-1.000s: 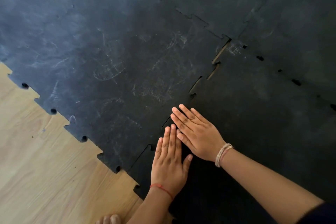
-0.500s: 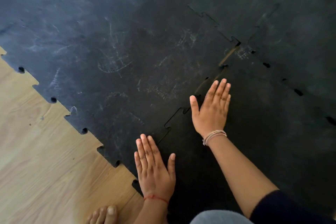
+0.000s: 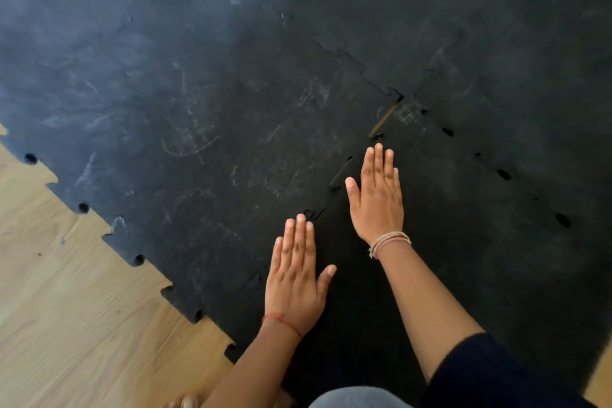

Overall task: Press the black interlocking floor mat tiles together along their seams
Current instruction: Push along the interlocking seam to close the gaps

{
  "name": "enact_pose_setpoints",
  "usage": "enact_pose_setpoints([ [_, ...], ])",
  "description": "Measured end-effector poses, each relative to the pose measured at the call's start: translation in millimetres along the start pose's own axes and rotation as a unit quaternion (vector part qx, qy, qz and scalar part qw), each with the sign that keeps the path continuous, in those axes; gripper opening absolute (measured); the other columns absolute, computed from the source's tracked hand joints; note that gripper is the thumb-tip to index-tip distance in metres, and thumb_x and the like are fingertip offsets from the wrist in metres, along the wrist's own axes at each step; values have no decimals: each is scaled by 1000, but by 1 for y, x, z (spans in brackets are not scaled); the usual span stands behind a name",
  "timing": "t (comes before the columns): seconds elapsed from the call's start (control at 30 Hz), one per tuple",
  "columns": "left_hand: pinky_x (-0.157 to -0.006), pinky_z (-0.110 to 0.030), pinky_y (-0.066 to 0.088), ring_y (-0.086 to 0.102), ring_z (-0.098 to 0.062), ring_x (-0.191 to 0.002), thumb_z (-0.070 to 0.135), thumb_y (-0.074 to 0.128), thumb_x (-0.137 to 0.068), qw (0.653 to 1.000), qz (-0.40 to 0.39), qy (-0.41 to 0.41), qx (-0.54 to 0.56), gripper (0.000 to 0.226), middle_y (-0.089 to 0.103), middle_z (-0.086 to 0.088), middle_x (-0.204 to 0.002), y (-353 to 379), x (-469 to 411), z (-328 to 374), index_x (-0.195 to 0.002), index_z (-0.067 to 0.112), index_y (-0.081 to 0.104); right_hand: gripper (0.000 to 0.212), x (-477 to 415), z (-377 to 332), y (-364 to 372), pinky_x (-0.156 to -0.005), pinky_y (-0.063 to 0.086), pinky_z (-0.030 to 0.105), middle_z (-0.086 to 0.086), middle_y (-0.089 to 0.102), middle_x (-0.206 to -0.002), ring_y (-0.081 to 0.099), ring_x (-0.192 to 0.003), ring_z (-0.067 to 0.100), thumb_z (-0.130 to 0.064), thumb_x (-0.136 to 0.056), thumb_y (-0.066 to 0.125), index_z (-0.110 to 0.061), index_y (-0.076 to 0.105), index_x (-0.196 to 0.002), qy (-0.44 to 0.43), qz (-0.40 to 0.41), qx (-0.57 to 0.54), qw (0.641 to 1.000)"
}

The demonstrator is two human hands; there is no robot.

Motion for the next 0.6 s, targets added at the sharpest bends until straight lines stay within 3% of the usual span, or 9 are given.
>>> enact_pose_setpoints([
  [0.1,-110,-38,4,3,-23,-139,49,10,-95,997,-24,69,-35,65,-7,-8,-152,2,-20,6,-143,4,11,55,-4,5,4,-114,7,41,7,6,-153,-6,-139,20,-38,-94,13,-13,2,-141,-30,28,7,999],
  [0.43,-111,-38,6,9,-24,-138,47,14,-95,997,-7,66,-26,64,4,-11,-152,5,-20,7,-143,4,15,60,-9,3,10,-113,13,41,15,10,-152,7,-141,26,-39,-94,17,-3,8,-141,8,35,12,999],
  [0.6,-111,-37,6,9,-24,-138,46,14,-95,998,2,56,-26,63,4,-10,-152,7,-24,4,-143,5,12,62,-17,2,11,-113,6,40,13,1,-151,0,-141,25,-41,-92,11,-4,4,-141,-6,14,32,999],
])
Point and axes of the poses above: each hand's wrist, its own x-axis away from the middle knuckle, its own y-axis out of the palm, z = x × y, the point moved 1 cm from there along -x, towards the middle knuckle
